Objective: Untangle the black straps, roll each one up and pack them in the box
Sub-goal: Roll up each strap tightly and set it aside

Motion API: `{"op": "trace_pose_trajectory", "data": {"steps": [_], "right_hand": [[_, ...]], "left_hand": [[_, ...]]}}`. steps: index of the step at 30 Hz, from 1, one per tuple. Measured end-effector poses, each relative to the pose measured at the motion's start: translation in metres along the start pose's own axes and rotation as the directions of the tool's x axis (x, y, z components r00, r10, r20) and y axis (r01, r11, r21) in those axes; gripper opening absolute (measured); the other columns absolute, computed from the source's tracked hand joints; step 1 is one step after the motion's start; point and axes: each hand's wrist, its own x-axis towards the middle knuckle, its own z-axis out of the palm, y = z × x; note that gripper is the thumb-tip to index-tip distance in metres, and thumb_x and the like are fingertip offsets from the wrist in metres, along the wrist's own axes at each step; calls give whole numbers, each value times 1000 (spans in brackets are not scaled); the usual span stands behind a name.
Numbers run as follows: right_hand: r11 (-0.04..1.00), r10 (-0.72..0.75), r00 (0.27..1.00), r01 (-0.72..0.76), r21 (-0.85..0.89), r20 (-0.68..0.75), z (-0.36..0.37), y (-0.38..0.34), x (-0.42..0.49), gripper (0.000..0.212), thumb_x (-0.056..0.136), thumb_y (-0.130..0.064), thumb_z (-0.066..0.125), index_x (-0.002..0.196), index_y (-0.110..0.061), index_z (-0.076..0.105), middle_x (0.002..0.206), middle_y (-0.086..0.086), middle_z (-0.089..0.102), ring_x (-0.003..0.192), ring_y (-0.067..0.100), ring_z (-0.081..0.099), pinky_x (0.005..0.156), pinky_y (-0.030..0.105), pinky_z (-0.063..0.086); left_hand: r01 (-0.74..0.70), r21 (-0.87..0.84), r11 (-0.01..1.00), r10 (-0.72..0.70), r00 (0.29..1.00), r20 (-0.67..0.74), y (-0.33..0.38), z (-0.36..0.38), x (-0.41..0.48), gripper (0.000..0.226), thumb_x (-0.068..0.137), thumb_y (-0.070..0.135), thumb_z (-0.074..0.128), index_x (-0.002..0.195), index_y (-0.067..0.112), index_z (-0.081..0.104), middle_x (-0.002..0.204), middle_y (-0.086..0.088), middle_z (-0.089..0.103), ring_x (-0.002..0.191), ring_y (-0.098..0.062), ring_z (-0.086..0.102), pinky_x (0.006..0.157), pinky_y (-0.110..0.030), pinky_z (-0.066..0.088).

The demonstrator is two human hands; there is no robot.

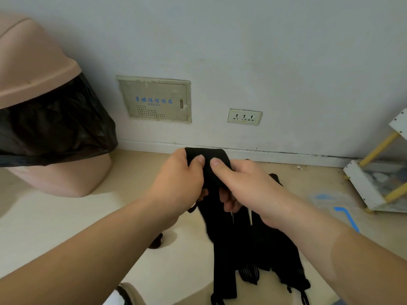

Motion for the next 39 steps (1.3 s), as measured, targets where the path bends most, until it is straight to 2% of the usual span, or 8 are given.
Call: {"op": "trace_pose_trajectory", "data": {"steps": [7, 10, 13, 16, 23, 27, 32, 39], "right_hand": [[954, 158, 987, -154, 259, 6, 4, 2, 5, 30, 111, -39, 46, 106, -14, 61, 59, 0, 53, 47, 15, 49, 50, 29, 45], [915, 216, 976, -212, 342, 26, -2, 1, 10, 21, 110, -33, 47, 100, -18, 57, 55, -2, 48, 45, 16, 44, 51, 31, 42], [884, 253, 965, -259, 389, 68, -4, 0, 12, 18, 108, -30, 47, 100, -18, 59, 54, -2, 44, 45, 16, 40, 51, 30, 40], [849, 253, 957, -289, 442, 139, -3, -2, 13, 19, 107, -30, 46, 97, -19, 57, 55, -2, 39, 44, 16, 35, 49, 30, 36], [961, 92, 992, -66, 268, -85, -14, -12, 7, 56, 105, -61, 46, 89, -10, 64, 59, 10, 62, 50, 28, 59, 58, 36, 51], [970, -53, 983, 93, 225, -178, -24, -8, 11, 59, 94, -73, 57, 105, -17, 72, 89, 2, 77, 80, 20, 74, 80, 45, 61], [950, -171, 979, 133, 284, 113, -13, -4, 1, 32, 92, -49, 74, 116, -28, 76, 109, -2, 82, 103, 18, 79, 88, 39, 64], [988, -39, 999, 43, 145, -27, -3, 0, 1, 34, 107, -54, 52, 105, -24, 67, 110, 7, 76, 106, 23, 73, 97, 45, 57]], "left_hand": [[-108, 340, 934, 56, 986, 159, -9, -28, 14, 39, 111, 39, 44, 91, 12, 63, 66, 5, 63, 55, -9, 57, 53, -26, 42], [-206, 477, 854, 164, 978, 129, -14, -44, 21, 20, 107, 19, 52, 117, 30, 64, 106, 13, 68, 97, -10, 67, 80, -29, 52], [-410, 437, 801, 290, 903, 317, -23, -43, 18, 58, 97, 13, 69, 138, 52, 55, 129, 28, 59, 119, 2, 60, 102, -29, 51], [-572, 311, 759, 438, 802, 406, -28, -32, 14, 57, 95, 14, 75, 135, 53, 62, 124, 30, 67, 119, -1, 62, 101, -24, 49], [-339, 78, 937, 335, 940, 64, -10, -23, 10, 11, 102, 15, 65, 101, 26, 67, 83, -2, 71, 67, -5, 58, 65, -19, 49], [-114, -133, 985, 124, 990, 70, -11, -20, 12, 3, 104, 21, 64, 104, 23, 66, 91, -15, 72, 74, -17, 63, 79, -51, 59], [-24, -270, 962, 57, 992, 114, -12, -16, 8, 9, 104, 20, 63, 110, 19, 71, 97, -2, 79, 89, -17, 75, 81, -38, 59], [29, -281, 959, 43, 969, 244, -10, -19, 5, 13, 107, 21, 61, 109, 18, 73, 101, -5, 79, 92, -19, 75, 87, -38, 58]]}}
